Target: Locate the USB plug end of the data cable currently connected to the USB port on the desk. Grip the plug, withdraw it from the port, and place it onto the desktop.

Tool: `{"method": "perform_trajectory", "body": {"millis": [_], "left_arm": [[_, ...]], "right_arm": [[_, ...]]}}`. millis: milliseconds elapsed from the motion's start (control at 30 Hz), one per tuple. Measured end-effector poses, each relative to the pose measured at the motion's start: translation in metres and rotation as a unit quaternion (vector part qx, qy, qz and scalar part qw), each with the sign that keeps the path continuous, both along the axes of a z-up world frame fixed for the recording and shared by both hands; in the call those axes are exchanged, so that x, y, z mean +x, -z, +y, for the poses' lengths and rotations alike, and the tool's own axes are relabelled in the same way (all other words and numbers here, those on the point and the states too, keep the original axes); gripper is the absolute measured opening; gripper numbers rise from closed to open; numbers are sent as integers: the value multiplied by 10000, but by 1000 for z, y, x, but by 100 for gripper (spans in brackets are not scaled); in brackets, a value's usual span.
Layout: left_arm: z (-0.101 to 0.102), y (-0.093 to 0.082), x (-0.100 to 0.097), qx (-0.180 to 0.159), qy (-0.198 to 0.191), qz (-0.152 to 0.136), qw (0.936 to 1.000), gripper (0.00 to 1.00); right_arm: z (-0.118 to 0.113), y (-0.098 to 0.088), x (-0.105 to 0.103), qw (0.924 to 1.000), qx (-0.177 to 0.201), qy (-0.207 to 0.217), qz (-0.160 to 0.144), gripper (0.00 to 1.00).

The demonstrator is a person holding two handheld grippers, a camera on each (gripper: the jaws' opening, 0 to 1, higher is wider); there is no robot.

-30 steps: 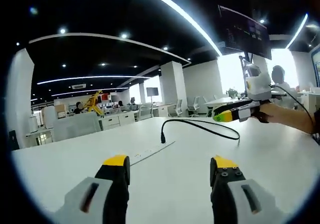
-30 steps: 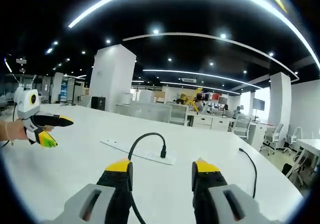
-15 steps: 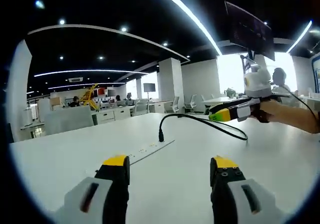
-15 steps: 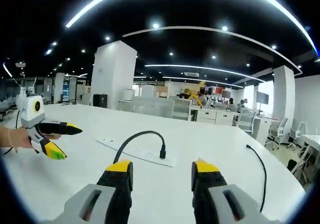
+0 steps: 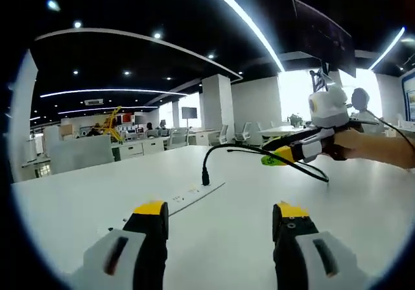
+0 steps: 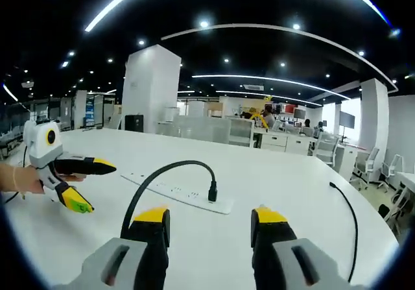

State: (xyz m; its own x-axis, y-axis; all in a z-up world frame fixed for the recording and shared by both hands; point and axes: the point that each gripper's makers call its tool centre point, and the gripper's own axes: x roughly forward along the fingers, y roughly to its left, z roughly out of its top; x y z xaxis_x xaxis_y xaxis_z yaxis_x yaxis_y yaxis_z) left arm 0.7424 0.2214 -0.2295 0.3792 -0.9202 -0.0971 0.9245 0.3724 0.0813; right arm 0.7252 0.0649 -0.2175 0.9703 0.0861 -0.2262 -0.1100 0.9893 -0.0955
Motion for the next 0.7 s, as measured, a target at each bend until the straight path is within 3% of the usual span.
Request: {"method": "perform_trajectory", "body": {"millis": [500,700], "left_arm": [[-31,7,12,-132,184,134,9997,65],[-43,14,21,-29,210,161,9996,68]], "right_arm": [[1,5,23,9997,111,-220,59,50],[1,7,34,9995,170,-251,92,49]]}}
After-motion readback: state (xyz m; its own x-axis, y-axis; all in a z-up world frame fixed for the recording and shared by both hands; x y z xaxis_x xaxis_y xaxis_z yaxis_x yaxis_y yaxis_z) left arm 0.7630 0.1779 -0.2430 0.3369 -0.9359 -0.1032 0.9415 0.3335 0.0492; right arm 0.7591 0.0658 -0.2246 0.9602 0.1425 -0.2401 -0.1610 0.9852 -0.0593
